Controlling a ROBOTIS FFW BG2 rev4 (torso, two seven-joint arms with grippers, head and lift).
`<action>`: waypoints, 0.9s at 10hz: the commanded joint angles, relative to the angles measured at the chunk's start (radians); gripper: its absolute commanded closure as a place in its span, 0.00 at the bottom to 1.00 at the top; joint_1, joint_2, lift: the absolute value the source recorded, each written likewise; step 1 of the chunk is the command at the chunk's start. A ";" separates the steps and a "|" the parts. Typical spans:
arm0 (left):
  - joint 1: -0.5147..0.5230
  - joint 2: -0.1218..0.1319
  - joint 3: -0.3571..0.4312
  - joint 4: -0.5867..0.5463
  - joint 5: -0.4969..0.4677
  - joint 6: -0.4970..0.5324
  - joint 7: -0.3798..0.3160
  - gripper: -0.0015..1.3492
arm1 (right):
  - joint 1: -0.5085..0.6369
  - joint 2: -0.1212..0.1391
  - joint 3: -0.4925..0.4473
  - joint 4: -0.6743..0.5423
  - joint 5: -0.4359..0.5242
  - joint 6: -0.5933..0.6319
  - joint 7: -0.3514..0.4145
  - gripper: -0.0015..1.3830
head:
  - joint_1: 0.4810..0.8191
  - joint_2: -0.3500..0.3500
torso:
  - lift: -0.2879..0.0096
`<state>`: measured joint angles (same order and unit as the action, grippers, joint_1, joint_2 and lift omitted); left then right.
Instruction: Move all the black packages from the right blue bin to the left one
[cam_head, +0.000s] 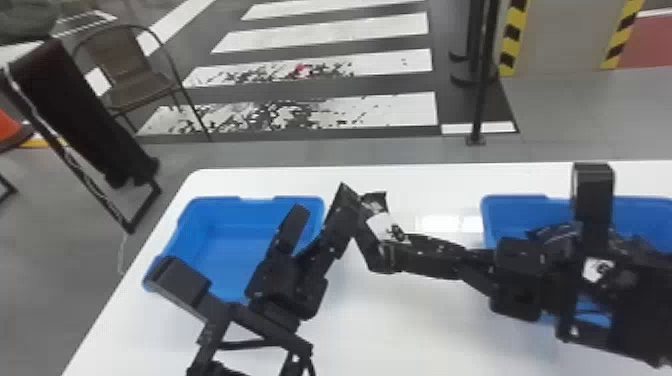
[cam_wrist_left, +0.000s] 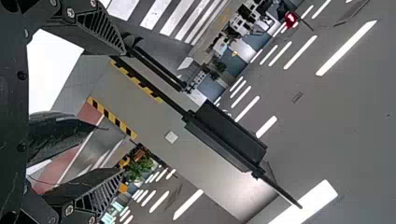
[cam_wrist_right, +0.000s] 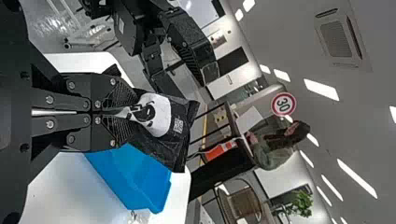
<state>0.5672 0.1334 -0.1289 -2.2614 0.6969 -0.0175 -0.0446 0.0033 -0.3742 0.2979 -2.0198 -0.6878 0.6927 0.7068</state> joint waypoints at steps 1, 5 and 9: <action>0.000 0.000 -0.007 0.000 -0.051 0.020 0.000 0.11 | -0.018 -0.003 0.049 0.011 -0.018 -0.006 -0.001 0.82 | 0.63 0.85 | 0.45; 0.002 0.000 -0.009 -0.005 -0.005 0.111 0.000 0.66 | -0.055 0.000 0.091 0.060 -0.040 -0.067 -0.010 0.82 | 0.63 0.90 | 0.45; 0.005 0.002 -0.007 -0.010 -0.007 0.086 -0.009 0.90 | -0.079 0.015 0.087 0.107 -0.030 -0.133 -0.020 0.82 | 0.63 0.85 | 0.45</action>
<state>0.5718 0.1350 -0.1371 -2.2715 0.6922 0.0789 -0.0536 -0.0761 -0.3602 0.3852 -1.9162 -0.7183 0.5699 0.6872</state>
